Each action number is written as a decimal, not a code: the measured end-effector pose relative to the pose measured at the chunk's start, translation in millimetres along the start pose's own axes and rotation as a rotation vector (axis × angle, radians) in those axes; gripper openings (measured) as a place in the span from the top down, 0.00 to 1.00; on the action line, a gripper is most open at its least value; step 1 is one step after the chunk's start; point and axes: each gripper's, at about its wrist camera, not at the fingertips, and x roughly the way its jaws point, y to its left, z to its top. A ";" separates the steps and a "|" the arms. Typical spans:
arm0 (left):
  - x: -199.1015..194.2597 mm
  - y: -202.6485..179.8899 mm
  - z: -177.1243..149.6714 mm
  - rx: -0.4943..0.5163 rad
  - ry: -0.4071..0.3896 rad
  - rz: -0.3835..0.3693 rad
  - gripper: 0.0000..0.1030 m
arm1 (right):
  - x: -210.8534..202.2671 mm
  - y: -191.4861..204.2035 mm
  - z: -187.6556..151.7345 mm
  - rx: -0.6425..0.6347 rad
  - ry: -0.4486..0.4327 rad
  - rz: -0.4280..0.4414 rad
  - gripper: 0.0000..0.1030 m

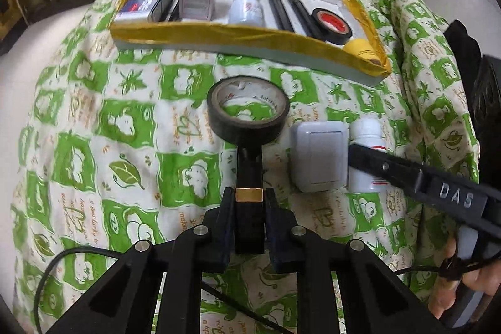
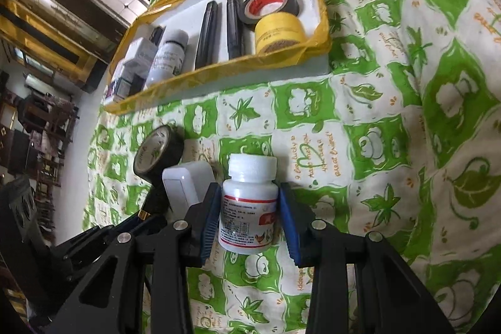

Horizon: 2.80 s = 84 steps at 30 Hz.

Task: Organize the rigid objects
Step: 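Lift the tape roll and pill bottle off the cloth with both tools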

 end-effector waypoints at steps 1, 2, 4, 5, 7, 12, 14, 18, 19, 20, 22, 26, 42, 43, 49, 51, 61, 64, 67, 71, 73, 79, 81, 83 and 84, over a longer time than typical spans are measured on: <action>-0.2 2.3 -0.4 -0.007 0.000 -0.005 0.83 | 2.2 0.1 -1.2 -0.003 0.009 -0.006 0.65; 0.4 3.0 1.0 -0.014 -0.004 -0.008 0.83 | 2.4 -0.3 -1.3 -0.004 0.009 -0.008 0.65; 1.0 3.8 2.2 -0.023 -0.012 -0.004 0.83 | 1.7 -0.8 -1.7 -0.001 0.008 -0.007 0.65; 1.7 4.2 2.6 -0.026 -0.016 -0.002 0.83 | 1.1 -1.3 -1.8 0.001 0.008 -0.005 0.65; 3.0 3.5 3.4 -0.024 -0.021 0.004 0.83 | 0.7 -2.3 -2.7 0.003 0.008 -0.004 0.65; 1.8 2.5 5.6 -0.021 -0.046 0.000 0.83 | -2.1 -2.1 -4.3 0.002 0.006 -0.004 0.65; 0.4 1.5 6.0 -0.019 -0.056 -0.001 0.83 | -3.3 -0.8 -5.2 -0.002 0.004 -0.005 0.65; -4.9 1.3 4.7 -0.020 -0.072 -0.019 0.83 | -5.4 0.2 -5.2 0.000 -0.003 0.002 0.65; -6.0 1.4 4.1 -0.022 -0.073 -0.028 0.83 | -5.9 -0.2 -5.3 0.003 -0.003 0.006 0.65; -7.1 1.9 3.2 -0.024 -0.073 -0.040 0.83 | -6.2 -0.9 -5.4 0.004 -0.002 0.007 0.65; -4.7 1.5 2.3 -0.025 -0.051 -0.062 0.83 | -6.0 -1.9 -5.5 0.004 0.000 0.007 0.65; 0.8 1.6 3.0 -0.040 -0.027 -0.047 0.83 | -4.9 -2.6 -5.7 0.004 0.005 0.006 0.65; 5.5 3.4 4.3 -0.055 -0.055 -0.019 0.83 | -1.7 0.1 -5.1 -0.008 0.007 -0.004 0.65; 5.1 2.9 4.2 -0.052 -0.057 -0.021 0.83 | -2.0 -0.1 -5.1 -0.007 0.006 -0.003 0.65; 0.8 -1.3 5.9 -0.040 -0.084 -0.041 0.83 | -6.6 1.4 -4.2 -0.009 -0.012 0.011 0.65; -4.1 1.0 4.3 -0.040 -0.098 -0.051 0.83 | -9.0 1.8 -3.9 -0.009 -0.022 0.021 0.65; -18.5 5.9 -1.6 -0.062 -0.139 -0.098 0.83 | -13.4 -0.9 -1.7 -0.003 -0.031 0.033 0.66; -23.4 7.4 -3.4 -0.080 -0.159 -0.121 0.83 | -14.0 -1.8 -2.1 -0.002 -0.035 0.034 0.66; -26.3 9.7 -4.3 -0.098 -0.168 -0.136 0.83 | -14.7 -2.5 -1.8 0.000 -0.037 0.037 0.65; -28.2 11.9 -4.7 -0.112 -0.176 -0.142 0.83 | -16.0 -3.4 -2.4 0.003 -0.041 0.039 0.65; -28.6 11.7 -4.4 -0.113 -0.177 -0.142 0.83 | -16.8 -3.2 -2.2 0.003 -0.044 0.041 0.66; -29.7 13.0 -3.1 -0.120 -0.185 -0.148 0.83 | -20.3 -4.5 -1.8 0.008 -0.054 0.050 0.65; -30.4 14.5 -2.6 -0.126 -0.186 -0.152 0.83 | -21.6 -5.3 -1.4 0.010 -0.057 0.053 0.65; -31.5 16.0 -2.4 -0.131 -0.188 -0.157 0.83 | -24.1 -6.5 -0.7 0.015 -0.063 0.058 0.65; -31.8 16.1 -2.3 -0.133 -0.189 -0.159 0.83 | -25.0 -7.0 -0.1 0.017 -0.065 0.059 0.65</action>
